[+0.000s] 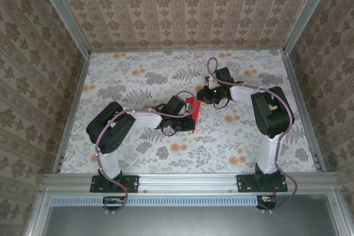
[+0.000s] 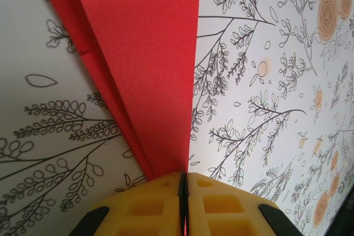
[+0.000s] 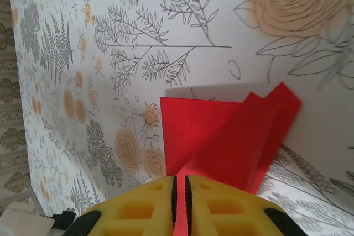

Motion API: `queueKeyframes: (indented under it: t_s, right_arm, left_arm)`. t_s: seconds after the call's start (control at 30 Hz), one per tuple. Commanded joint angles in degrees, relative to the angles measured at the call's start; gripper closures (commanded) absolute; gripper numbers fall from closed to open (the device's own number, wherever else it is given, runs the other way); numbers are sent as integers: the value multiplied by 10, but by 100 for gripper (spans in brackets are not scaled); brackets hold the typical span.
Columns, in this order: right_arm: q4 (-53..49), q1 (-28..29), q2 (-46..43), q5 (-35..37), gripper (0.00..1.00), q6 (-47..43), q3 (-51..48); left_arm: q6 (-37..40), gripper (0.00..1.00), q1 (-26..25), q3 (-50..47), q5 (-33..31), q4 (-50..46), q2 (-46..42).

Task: Fold a paper plane with a square sheet of paper (fold left side to right side)
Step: Fold the wing for the fifth time at the center of the table.

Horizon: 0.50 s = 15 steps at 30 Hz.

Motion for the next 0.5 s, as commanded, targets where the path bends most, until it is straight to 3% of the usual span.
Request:
queueKeyframes:
  t_s: [0.0, 0.47]
  right_arm:
    - [14, -3, 32, -12, 85, 7, 29]
    - [-55, -5, 106, 28, 85, -34, 97]
  left_arm:
    - [6, 89, -10, -19, -7, -97, 24]
    - [4, 89, -11, -20, -9, -102, 23]
